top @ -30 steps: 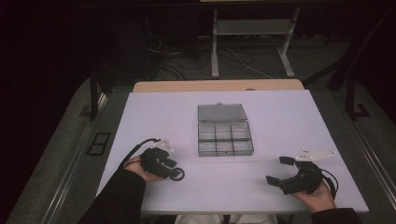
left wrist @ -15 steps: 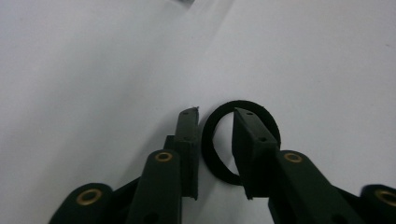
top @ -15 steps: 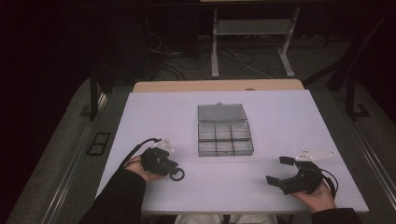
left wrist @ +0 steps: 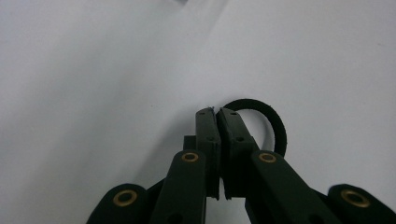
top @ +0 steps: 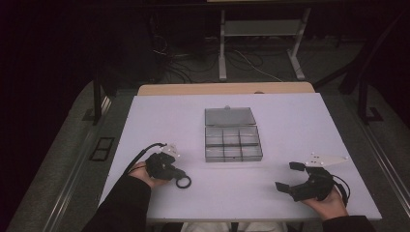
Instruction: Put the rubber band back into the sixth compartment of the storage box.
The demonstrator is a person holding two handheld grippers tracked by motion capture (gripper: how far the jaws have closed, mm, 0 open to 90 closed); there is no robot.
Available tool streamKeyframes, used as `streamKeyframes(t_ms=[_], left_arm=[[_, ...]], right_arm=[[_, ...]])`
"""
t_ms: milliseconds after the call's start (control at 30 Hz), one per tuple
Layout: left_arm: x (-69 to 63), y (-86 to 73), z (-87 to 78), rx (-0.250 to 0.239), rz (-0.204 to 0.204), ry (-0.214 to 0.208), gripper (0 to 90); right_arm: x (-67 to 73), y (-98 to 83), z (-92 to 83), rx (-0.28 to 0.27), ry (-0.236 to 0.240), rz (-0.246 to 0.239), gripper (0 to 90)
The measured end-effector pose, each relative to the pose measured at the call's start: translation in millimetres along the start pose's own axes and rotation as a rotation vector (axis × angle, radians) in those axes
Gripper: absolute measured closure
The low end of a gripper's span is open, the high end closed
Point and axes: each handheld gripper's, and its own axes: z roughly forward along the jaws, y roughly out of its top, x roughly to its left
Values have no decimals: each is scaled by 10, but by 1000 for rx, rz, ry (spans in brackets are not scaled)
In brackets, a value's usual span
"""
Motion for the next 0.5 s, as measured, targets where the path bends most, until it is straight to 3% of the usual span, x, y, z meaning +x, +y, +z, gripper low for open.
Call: streamKeyframes(t_ms=[300, 500], left_arm=[[33, 8, -60, -30, -17, 0, 862], [38, 82, -113, -34, -5, 9, 862]], right_arm=[[7, 0, 8, 6, 1, -2, 2], [2, 1, 2, 0, -3, -5, 2]])
